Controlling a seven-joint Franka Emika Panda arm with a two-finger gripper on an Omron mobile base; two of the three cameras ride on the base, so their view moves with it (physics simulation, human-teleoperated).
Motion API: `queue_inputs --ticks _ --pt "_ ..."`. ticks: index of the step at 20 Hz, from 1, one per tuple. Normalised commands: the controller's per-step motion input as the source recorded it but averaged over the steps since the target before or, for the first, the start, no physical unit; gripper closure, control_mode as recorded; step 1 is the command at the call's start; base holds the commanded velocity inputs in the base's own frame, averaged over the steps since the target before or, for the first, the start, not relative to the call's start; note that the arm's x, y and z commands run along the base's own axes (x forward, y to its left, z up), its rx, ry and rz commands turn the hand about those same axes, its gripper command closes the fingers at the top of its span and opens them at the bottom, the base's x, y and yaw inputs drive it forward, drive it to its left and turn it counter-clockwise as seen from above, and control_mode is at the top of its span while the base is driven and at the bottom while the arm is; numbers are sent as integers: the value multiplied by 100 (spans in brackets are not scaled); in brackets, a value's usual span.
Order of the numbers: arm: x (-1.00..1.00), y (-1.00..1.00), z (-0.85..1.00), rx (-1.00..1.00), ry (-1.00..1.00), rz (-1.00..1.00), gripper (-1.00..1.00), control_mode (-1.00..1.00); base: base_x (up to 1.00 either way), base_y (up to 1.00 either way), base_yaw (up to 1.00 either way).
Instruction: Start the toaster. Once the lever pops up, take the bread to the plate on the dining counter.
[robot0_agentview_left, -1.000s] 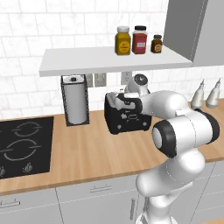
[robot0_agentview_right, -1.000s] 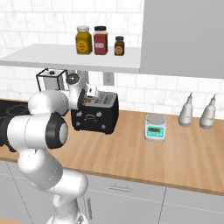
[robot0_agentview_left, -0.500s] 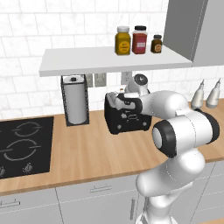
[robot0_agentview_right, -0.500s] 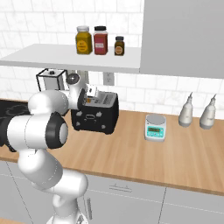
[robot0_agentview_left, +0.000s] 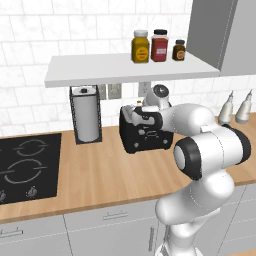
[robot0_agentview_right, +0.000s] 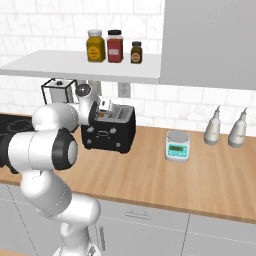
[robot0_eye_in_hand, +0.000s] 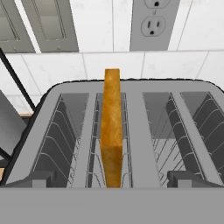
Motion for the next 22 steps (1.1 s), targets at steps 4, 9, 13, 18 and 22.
queue_inputs --ticks 4,9,13,18,22 --pt "0 0 0 0 0 0 -100 -100 0 0 0" --pt "0 0 0 0 0 0 -100 -100 0 0 0" --pt "0 0 0 0 0 0 -100 -100 0 0 0" --pt "0 0 0 0 0 0 -100 -100 0 0 0" --pt "0 0 0 0 0 0 -100 -100 0 0 0"
